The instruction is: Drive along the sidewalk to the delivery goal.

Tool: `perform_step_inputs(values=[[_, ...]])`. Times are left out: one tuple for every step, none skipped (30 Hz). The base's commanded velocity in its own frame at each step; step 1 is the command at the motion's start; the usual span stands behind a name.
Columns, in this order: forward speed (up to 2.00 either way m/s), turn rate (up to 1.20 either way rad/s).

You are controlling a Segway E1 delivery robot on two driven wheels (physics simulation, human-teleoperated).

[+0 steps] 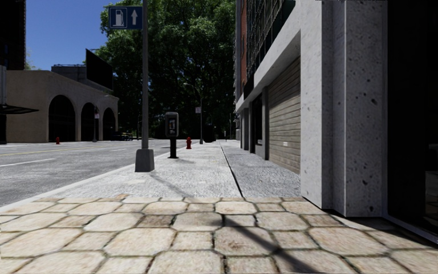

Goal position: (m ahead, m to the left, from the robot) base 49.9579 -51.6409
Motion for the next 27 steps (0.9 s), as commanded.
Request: perform_step_inputs(values=[[1.9, 0.0], [1.9, 0.0], [1.9, 0.0], [1.9, 0.0], [1.9, 0.0], [1.9, 0.0], [1.9, 0.0], [1.9, 0.0], [1.9, 0.0], [1.9, 0.0], [1.9, 0.0], [1.9, 0.0], [1.9, 0.0], [1.9, 0.0], [1.9, 0.0], [1.9, 0.0], [1.9, 0.0], [1.9, 0.0], [1.9, 0.0], [1.9, 0.0], [1.9, 0.0], [1.9, 0.0], [1.9, 0.0], [1.9, 0.0], [1.9, 0.0], [1.9, 0.0], [1.9, 0.0]])
